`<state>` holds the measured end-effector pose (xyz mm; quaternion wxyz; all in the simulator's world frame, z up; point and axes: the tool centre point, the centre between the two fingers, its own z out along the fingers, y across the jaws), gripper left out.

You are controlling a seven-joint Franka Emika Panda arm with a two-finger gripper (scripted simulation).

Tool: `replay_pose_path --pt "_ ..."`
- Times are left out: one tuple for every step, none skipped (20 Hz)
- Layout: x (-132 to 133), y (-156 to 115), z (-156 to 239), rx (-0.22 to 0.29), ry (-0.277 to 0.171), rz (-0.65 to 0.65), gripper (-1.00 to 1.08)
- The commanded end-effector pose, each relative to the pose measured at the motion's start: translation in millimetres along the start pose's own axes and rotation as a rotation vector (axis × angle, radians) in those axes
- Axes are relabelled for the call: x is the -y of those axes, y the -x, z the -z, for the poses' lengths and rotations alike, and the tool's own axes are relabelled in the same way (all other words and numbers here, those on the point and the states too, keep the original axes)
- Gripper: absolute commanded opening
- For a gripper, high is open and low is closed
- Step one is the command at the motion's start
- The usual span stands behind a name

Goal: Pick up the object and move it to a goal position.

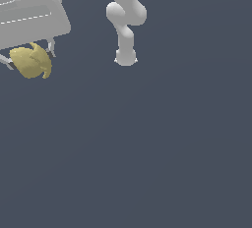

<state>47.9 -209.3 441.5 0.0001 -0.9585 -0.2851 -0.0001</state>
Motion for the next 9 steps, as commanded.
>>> replay_pose_path --pt "-2.3 -0.5 3.6 0.000 0.000 0.000 -1.00" --pt "-2.9 -0.7 4.6 0.000 0.000 0.000 -1.00" --pt "-3.5 -0.8 5.4 0.000 0.000 0.000 -1.00" --pt "-3.9 -0.9 6.1 0.000 0.000 0.000 -1.00" --pt "-4.3 -1.0 6.7 0.000 0.000 0.000 -1.00" --pt "-4.6 -1.1 7.1 0.000 0.000 0.000 -1.00" --pt "-4.8 -1.1 7.4 0.000 0.000 0.000 -1.00" --pt "-4.9 -1.2 7.6 0.000 0.000 0.000 -1.00" --pt "-5.0 -1.2 7.6 0.000 0.000 0.000 -1.00"
